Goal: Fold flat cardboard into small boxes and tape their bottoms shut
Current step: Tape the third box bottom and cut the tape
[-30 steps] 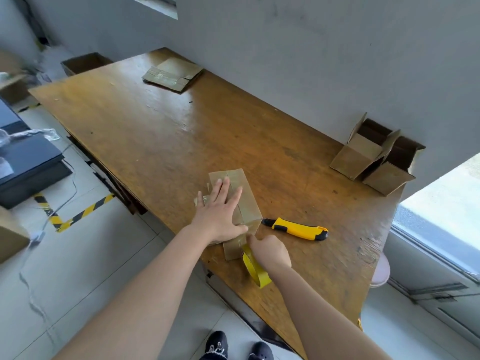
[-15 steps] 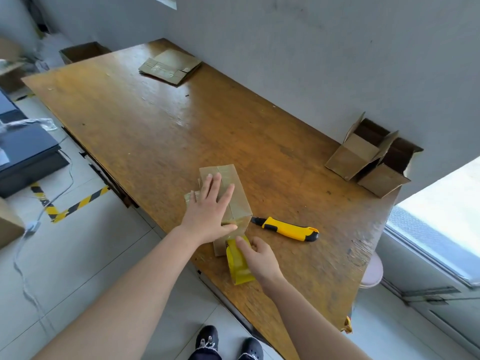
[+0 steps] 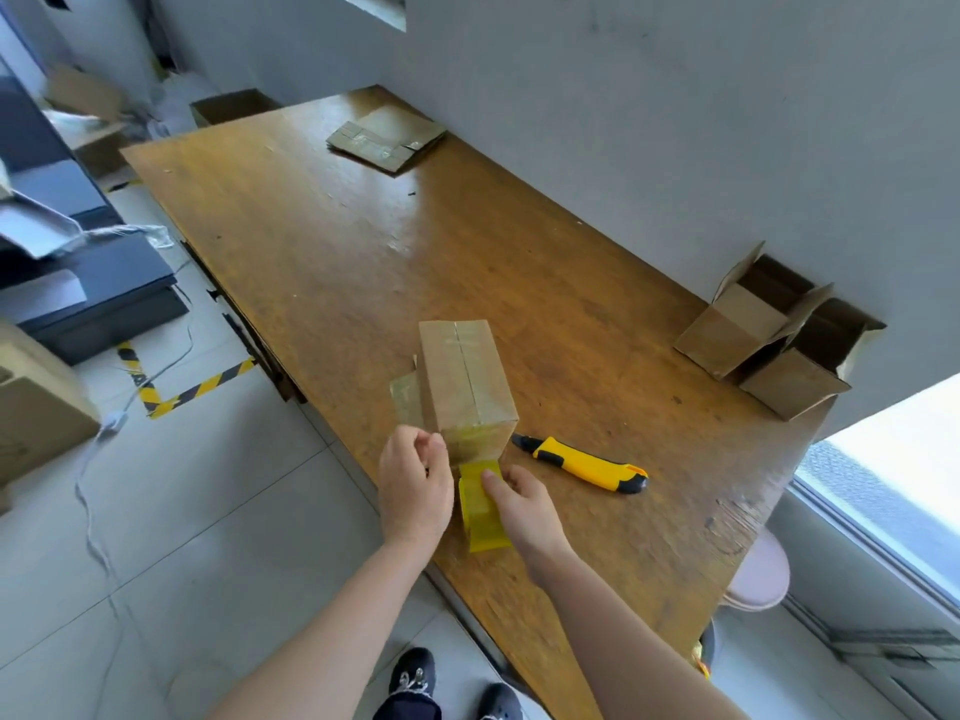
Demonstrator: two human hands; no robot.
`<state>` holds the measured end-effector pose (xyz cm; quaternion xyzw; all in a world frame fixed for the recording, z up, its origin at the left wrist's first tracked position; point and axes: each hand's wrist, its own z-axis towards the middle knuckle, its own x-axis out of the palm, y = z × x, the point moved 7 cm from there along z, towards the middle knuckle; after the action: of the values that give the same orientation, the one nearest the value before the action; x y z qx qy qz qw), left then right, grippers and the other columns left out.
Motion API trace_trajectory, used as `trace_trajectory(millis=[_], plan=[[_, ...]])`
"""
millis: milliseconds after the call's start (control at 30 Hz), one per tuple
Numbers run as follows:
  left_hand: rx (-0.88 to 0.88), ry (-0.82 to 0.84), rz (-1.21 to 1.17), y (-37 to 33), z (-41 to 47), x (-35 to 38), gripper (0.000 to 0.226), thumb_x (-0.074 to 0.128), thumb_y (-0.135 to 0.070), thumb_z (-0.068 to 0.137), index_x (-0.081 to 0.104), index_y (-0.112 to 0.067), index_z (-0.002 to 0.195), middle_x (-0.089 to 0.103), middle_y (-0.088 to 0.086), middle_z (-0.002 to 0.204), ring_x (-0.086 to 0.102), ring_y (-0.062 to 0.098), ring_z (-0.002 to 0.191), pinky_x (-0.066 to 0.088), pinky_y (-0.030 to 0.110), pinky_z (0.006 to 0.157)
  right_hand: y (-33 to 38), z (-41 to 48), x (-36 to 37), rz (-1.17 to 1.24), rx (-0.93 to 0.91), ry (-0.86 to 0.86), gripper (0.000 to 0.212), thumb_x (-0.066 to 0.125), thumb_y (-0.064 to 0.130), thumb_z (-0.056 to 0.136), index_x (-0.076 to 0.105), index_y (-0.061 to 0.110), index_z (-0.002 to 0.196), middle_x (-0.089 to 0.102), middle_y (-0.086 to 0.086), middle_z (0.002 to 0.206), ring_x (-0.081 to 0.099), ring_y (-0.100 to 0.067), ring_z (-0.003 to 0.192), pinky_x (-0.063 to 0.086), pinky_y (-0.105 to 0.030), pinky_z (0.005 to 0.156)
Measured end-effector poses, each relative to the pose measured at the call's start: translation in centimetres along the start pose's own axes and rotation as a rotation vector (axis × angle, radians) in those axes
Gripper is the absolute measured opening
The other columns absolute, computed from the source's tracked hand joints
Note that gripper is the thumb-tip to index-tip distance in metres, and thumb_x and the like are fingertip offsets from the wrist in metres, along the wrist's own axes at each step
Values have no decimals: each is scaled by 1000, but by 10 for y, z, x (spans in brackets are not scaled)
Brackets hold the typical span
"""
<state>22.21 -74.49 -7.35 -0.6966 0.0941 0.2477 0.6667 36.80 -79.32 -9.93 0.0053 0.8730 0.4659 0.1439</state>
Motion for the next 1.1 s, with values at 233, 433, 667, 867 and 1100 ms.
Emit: trace_trajectory(millis=[233, 433, 667, 867, 1100], plan=[[-457, 370, -129, 25, -19, 41, 19, 60, -41, 91, 60, -27, 105, 59, -10, 103, 54, 6, 85, 39, 24, 61, 15, 6, -26, -244, -119, -121, 33, 39, 29, 99, 61, 18, 78, 62, 0, 80, 56, -21, 79, 41, -35, 65], [-646, 302, -356, 28, -20, 42, 11, 71, -22, 86, 63, -19, 93, 63, 8, 108, 60, 28, 98, 52, 44, 79, 7, 43, -68, -937, -115, -176, 51, 44, 21, 100, 30, 17, 148, 23, -9, 158, 14, -27, 147, 21, -44, 115], [-706, 285, -457, 29, -22, 41, 12, 74, -16, 83, 62, -15, 86, 64, 14, 107, 59, 35, 105, 47, 57, 95, -9, 48, -76, -1225, -167, -209, 45, 55, 13, 92, 45, 21, 135, 50, -8, 129, 45, -29, 122, 40, -39, 99], [-736, 276, -529, 31, -24, 42, 8, 70, -10, 85, 63, -14, 86, 66, 15, 103, 62, 35, 101, 53, 51, 88, 1, 36, -89, -578, -195, -343, 35, 52, 27, 90, 48, 22, 124, 50, -5, 113, 55, -23, 84, 45, -36, 63], [-736, 228, -555, 29, -24, 41, 6, 64, -7, 88, 62, -13, 85, 68, 16, 98, 65, 34, 90, 55, 44, 75, 70, -6, -59, -526, -777, -235, 40, 45, 41, 90, 55, 22, 124, 59, 7, 99, 52, -10, 78, 40, -27, 65]])
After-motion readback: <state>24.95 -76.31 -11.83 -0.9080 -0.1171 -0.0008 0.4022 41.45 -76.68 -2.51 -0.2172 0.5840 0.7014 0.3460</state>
